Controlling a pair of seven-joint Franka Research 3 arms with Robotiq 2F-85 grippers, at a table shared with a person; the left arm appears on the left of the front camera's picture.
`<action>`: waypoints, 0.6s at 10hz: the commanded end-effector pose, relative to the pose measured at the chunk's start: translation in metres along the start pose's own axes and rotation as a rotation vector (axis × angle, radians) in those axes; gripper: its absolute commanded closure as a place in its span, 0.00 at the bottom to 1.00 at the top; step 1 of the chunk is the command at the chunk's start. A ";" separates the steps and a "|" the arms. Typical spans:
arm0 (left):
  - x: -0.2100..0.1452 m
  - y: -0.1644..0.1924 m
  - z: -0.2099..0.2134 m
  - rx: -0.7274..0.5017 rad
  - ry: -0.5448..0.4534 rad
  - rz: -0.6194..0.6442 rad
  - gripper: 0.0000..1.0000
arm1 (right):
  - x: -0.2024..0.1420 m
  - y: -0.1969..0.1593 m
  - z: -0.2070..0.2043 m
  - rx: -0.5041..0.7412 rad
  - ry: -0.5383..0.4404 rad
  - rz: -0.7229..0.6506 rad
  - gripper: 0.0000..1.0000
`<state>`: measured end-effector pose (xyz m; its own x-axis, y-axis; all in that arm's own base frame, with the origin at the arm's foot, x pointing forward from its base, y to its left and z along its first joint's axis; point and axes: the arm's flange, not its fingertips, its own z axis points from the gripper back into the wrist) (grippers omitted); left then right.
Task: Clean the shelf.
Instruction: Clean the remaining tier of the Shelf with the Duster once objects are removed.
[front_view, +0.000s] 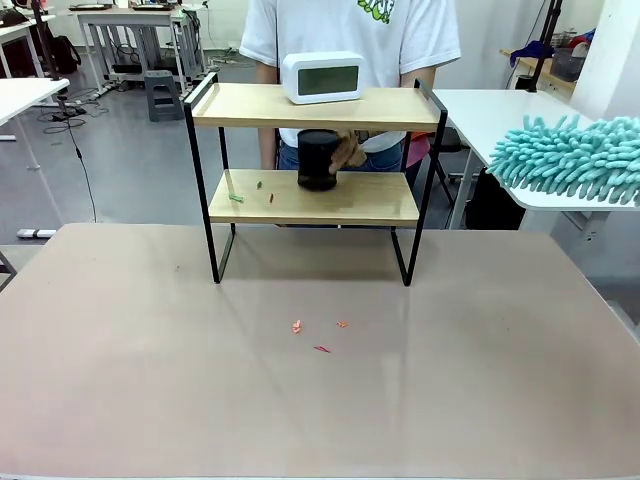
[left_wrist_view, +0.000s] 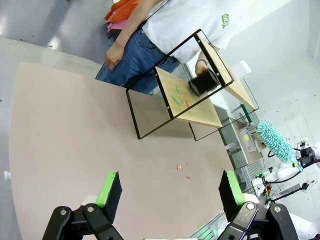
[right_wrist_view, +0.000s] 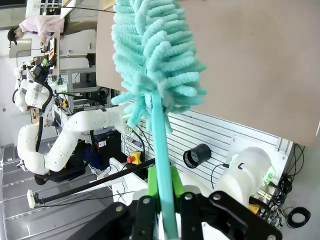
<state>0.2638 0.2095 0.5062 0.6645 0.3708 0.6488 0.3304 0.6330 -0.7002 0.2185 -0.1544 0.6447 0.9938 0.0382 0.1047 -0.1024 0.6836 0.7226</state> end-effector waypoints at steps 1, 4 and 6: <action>0.000 0.000 -0.002 -0.013 -0.017 -0.021 0.00 | 0.000 0.000 0.002 0.018 -0.008 0.027 0.88; 0.000 0.000 -0.002 -0.013 -0.017 -0.021 0.00 | 0.000 0.000 0.000 0.000 0.000 0.000 0.88; 0.000 0.000 -0.002 -0.013 -0.017 -0.021 0.00 | 0.009 0.061 -0.045 -0.102 0.132 0.173 0.88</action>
<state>0.2639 0.2094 0.5063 0.6648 0.3704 0.6487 0.3303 0.6331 -0.7000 0.2219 -0.1166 0.6551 0.9846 0.1340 0.1122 -0.1744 0.7131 0.6790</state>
